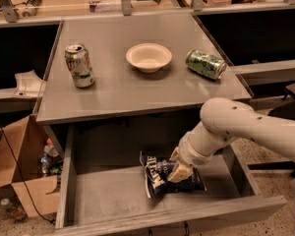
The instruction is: Pick blue chip bag from top drawer and place on counter
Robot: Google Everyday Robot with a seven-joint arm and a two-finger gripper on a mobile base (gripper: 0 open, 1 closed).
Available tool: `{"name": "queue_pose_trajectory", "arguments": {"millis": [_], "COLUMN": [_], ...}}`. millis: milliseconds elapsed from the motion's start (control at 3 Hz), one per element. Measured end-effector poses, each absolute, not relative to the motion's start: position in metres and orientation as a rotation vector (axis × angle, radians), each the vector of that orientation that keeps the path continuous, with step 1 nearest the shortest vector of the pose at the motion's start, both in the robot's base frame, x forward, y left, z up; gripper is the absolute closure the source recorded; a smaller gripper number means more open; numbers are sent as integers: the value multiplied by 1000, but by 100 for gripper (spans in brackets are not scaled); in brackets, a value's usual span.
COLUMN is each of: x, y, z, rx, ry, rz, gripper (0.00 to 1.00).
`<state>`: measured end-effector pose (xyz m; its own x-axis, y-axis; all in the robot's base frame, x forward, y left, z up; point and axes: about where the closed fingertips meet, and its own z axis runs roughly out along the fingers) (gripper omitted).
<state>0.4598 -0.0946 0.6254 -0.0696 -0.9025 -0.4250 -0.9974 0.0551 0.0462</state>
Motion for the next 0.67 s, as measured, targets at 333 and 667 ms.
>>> {"name": "queue_pose_trajectory", "arguments": {"millis": [333,667], "x": [460,459], "y": [-102,-114], "z": [637,658], "rx": [-1890,-1868], "ry": [2072,2091], "rz": [502,523], "gripper": [100,100]}}
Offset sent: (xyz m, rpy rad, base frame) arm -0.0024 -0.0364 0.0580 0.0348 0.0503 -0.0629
